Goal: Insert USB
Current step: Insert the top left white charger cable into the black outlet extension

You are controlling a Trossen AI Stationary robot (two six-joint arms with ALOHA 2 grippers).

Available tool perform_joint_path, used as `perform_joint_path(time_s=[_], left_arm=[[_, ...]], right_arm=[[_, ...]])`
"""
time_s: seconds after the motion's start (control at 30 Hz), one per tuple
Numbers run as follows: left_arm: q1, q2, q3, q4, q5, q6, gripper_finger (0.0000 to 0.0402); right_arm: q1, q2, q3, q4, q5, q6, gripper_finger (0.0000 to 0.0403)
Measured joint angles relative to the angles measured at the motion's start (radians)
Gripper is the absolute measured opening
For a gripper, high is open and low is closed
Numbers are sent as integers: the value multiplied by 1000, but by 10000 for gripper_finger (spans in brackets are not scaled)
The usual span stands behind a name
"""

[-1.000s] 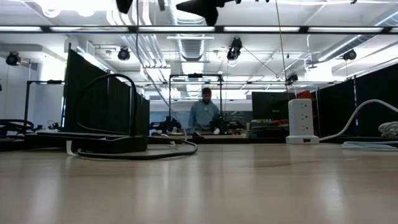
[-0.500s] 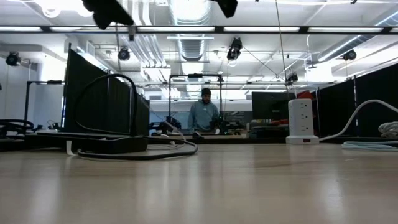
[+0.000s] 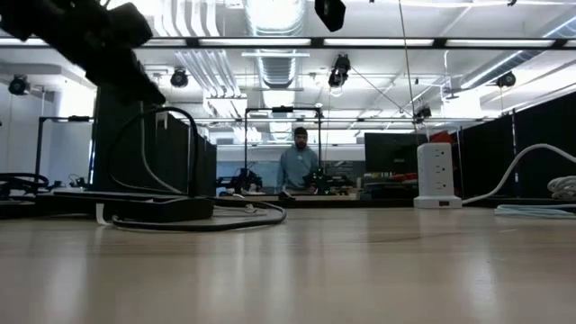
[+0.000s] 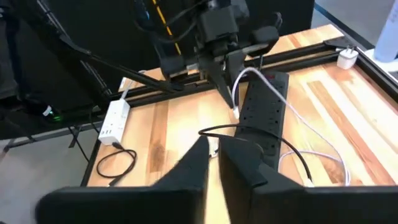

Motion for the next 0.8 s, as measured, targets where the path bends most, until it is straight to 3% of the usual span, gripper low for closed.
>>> perform_joint_path(time_s=[0.27,0.57,0.8], left_arm=[[0,18,-142,177,27,-5,0],[0,66,-224,312,26,31,0],[0,178,-242,430,30,57,0]], right_arm=[[1,38,0,8,44,17,2],[4,58,1,17,43,25,1],[4,64,1,20,43,25,0]])
